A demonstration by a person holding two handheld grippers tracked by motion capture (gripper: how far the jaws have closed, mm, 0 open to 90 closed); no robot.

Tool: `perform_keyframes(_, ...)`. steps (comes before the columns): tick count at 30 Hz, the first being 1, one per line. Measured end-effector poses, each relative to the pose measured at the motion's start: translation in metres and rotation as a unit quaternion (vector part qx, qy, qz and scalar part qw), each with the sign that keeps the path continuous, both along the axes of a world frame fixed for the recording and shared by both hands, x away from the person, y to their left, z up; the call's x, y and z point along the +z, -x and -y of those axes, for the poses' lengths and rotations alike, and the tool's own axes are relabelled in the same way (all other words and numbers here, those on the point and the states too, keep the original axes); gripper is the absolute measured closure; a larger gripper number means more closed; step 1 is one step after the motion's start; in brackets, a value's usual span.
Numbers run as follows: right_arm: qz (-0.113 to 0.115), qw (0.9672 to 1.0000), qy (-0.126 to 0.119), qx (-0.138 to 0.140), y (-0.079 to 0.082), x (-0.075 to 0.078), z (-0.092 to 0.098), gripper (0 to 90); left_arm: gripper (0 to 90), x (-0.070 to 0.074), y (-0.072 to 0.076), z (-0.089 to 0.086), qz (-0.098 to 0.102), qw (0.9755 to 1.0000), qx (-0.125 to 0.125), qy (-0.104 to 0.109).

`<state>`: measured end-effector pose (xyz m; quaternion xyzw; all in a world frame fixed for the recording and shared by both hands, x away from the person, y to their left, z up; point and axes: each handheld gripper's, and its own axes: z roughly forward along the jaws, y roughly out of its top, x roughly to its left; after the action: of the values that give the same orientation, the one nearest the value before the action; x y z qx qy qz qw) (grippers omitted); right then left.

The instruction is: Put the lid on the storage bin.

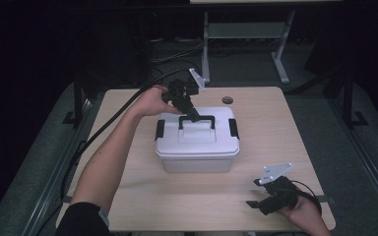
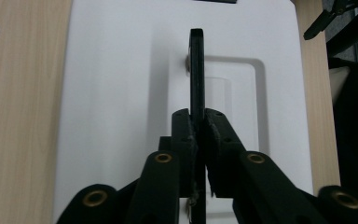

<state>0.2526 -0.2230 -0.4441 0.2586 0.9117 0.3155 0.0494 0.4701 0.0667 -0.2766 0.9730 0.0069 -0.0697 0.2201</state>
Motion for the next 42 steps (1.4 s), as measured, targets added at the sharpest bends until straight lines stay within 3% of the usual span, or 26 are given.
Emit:
perform_keyframes(4,0.000,1.0000,-0.001,-0.001,0.000,0.000,0.000,22.3,72.7,0.002,0.001,-0.001,0.004,1.0000,0.001,-0.005)
perform_keyframes(14,0.001,1.0000,0.001,-0.001,-0.002,-0.001,-0.002,22.0,53.6,0.005,0.001,-0.009,0.032,0.9988,0.034,-0.012)
perform_keyframes(32,0.001,1.0000,0.000,-0.008,-0.003,0.000,-0.001,19.4,48.5,0.013,0.007,-0.027,0.045,0.9978,0.049,-0.007)
perform_keyframes(42,0.000,0.9999,-0.003,-0.014,-0.004,0.000,0.002,19.2,43.5,0.009,0.007,-0.036,0.039,0.9972,0.064,-0.004)
